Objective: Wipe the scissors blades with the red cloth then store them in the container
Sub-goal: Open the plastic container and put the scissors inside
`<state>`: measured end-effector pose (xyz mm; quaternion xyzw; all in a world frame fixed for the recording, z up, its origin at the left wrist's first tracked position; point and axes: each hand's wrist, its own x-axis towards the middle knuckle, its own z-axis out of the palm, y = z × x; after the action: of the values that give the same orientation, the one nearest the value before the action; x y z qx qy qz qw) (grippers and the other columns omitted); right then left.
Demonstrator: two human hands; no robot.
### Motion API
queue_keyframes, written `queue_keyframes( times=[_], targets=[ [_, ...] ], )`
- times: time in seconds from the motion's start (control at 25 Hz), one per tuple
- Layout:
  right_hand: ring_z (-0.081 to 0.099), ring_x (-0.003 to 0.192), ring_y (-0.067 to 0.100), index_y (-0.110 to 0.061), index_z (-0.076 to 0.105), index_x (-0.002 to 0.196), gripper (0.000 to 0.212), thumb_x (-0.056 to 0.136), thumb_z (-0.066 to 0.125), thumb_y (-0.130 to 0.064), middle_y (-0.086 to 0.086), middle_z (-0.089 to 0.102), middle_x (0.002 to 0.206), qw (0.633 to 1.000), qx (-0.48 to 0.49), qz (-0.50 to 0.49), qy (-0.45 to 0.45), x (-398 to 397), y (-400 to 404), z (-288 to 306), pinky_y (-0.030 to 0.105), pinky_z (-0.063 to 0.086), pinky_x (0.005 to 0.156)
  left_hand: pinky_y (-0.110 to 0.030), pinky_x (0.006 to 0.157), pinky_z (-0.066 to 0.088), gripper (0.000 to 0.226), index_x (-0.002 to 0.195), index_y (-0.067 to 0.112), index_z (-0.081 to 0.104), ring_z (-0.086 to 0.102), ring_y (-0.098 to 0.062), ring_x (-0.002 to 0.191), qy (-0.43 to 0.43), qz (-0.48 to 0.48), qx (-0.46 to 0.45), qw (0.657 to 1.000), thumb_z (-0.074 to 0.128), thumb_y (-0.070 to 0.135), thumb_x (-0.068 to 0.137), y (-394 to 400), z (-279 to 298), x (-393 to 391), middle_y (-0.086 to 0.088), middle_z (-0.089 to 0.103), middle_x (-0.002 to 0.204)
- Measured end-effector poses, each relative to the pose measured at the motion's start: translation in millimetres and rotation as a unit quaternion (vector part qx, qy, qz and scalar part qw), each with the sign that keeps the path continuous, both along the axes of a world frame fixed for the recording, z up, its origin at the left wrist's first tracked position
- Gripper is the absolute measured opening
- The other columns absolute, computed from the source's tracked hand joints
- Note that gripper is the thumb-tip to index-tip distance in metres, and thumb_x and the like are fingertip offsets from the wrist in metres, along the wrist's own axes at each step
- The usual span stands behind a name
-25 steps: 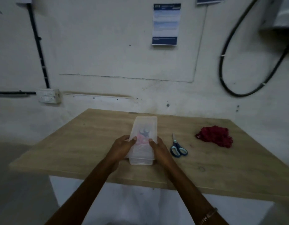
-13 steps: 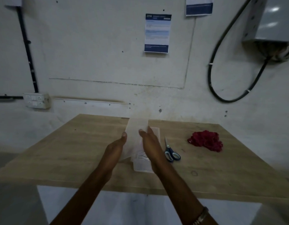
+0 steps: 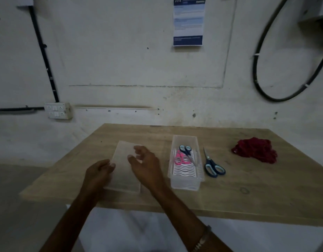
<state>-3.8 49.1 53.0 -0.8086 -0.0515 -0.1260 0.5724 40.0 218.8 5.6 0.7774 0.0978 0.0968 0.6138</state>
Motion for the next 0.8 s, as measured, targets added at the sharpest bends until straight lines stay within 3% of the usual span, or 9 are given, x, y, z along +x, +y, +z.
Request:
queue_keyframes(
  times=[0.08,0.16,0.28,0.4,0.52,0.68,0.8],
  targets=[
    [0.069,0.087,0.002,-0.030,0.071,0.113,0.020,0.095,0.063,-0.032,-0.011,0.074,0.102,0.990,-0.073,-0.084,-0.091,-3.2,-51.1,4.2,0.022,0.055,0.077,-0.044,0.103,0.048,0.039,0.127,0.014,0.070,0.063,-0.033,0.119,-0.017,0.021,0.186,0.982,0.076,0.025,0.090,0.7,-13.2,6.1,-0.013,0.067,0.133],
    [0.069,0.077,0.005,-0.029,0.072,0.096,0.013,0.093,0.061,-0.033,-0.013,0.074,0.087,0.956,-0.172,-0.209,-0.114,-7.5,-114.6,9.4,0.023,0.054,0.070,-0.042,0.099,0.048,0.031,0.114,0.022,0.073,0.063,-0.031,0.117,-0.085,0.017,0.293,0.952,0.081,0.031,0.085,-18.2,-18.7,3.3,-0.010,0.069,0.127],
    [0.070,0.095,0.024,-0.022,0.073,0.098,0.022,0.089,0.061,-0.039,0.002,0.075,0.101,0.899,-0.296,-0.323,0.006,3.1,-203.6,2.0,0.031,0.052,0.076,-0.031,0.079,0.051,0.022,0.085,0.027,0.067,0.069,-0.015,0.091,-0.178,-0.025,0.245,0.953,0.087,0.032,0.077,-70.7,-19.1,-2.5,0.004,0.073,0.095],
    [0.061,0.114,0.035,-0.014,0.067,0.111,0.061,0.083,0.055,-0.066,0.013,0.066,0.122,0.863,-0.380,-0.253,0.215,17.9,-238.3,-24.2,0.039,0.052,0.094,-0.016,0.067,0.044,0.021,0.073,0.025,0.068,0.065,0.003,0.076,-0.213,-0.067,0.186,0.957,0.088,0.027,0.076,-122.0,-9.7,-1.0,0.014,0.071,0.075],
    [0.048,0.124,0.038,-0.015,0.061,0.116,0.073,0.077,0.053,-0.076,0.013,0.052,0.125,0.848,-0.405,-0.232,0.252,24.3,-239.9,-45.4,0.047,0.044,0.100,-0.023,0.067,0.049,0.017,0.071,0.023,0.072,0.068,-0.002,0.072,-0.206,-0.070,0.165,0.962,0.089,0.026,0.074,-140.5,-13.2,13.5,0.014,0.071,0.069],
    [0.068,0.098,0.029,-0.010,0.063,0.111,0.083,0.051,0.072,-0.067,0.013,0.067,0.109,0.880,-0.322,-0.201,0.287,35.8,-245.8,-38.2,0.036,0.055,0.076,-0.024,0.068,0.052,0.016,0.070,0.024,0.074,0.071,-0.006,0.071,-0.164,-0.091,0.149,0.971,0.090,0.025,0.075,-135.6,-23.8,21.2,0.012,0.073,0.068],
    [0.072,0.085,0.026,-0.004,0.068,0.105,0.065,0.055,0.087,-0.040,0.014,0.071,0.103,0.901,-0.239,-0.224,0.284,36.6,-255.3,-29.7,0.040,0.063,0.070,-0.020,0.067,0.050,0.012,0.073,0.023,0.075,0.069,-0.002,0.070,-0.199,-0.098,0.175,0.959,0.086,0.022,0.079,-136.4,-25.5,20.6,0.014,0.071,0.068]
  ],
)
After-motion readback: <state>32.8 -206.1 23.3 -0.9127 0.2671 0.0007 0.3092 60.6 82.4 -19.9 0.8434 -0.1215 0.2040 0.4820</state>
